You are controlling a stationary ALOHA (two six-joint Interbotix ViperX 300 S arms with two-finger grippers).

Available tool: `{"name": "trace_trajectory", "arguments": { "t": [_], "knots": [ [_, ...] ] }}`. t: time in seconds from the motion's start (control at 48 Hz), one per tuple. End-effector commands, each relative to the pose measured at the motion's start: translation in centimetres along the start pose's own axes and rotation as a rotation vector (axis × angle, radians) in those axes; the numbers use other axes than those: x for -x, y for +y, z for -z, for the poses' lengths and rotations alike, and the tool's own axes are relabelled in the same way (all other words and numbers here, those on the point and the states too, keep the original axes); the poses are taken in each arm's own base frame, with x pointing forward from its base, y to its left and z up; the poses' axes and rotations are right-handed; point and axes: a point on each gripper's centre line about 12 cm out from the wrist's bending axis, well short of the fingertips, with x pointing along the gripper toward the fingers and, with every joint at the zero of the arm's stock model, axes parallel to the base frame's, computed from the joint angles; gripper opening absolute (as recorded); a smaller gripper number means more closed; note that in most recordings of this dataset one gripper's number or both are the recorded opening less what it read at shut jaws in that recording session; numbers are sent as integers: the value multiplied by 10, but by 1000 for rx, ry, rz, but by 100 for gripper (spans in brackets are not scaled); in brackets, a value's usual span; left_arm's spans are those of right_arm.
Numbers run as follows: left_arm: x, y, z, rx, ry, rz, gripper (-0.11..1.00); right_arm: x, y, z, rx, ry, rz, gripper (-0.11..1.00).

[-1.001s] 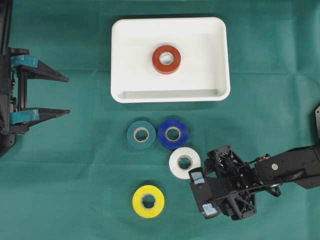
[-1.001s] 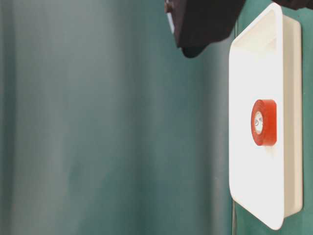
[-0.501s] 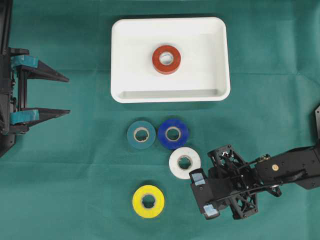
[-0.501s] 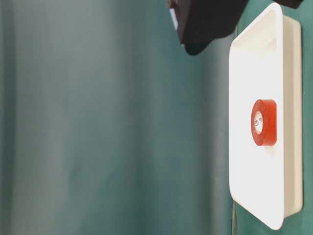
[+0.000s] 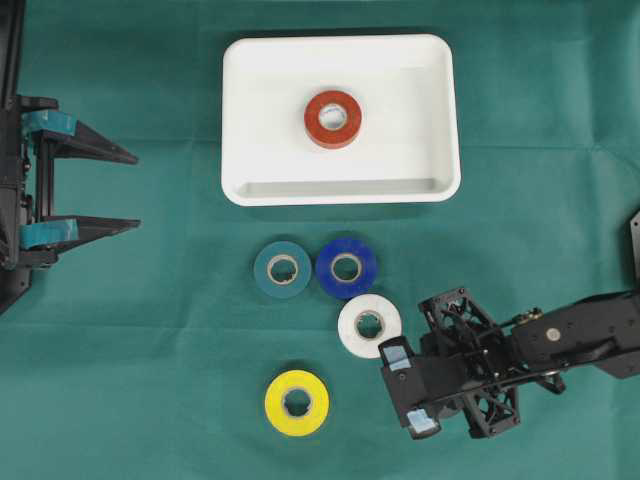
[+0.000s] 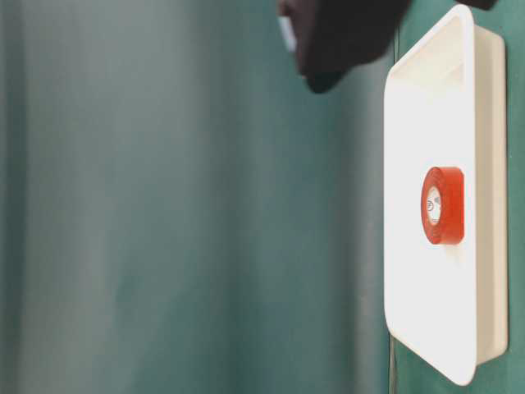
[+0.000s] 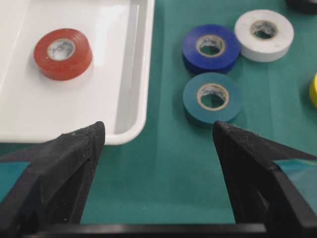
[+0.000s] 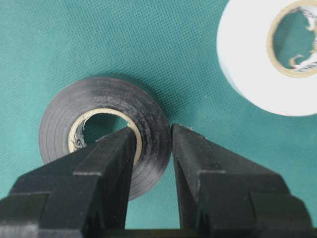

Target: Pick up the tape from a random location and place it into the white case.

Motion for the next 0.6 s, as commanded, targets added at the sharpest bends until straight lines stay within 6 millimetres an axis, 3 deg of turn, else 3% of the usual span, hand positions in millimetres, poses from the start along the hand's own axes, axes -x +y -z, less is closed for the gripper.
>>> {"name": "trace_trajectory", "arguments": {
  "t": [0.0, 0.584],
  "knots": [
    [0, 0, -6, 1, -15, 1, 83, 26, 4, -18, 0, -66, -13, 25],
    [0, 0, -6, 1, -17, 1, 83, 126, 5, -46, 14, -123, 4, 25]
  ]
}}
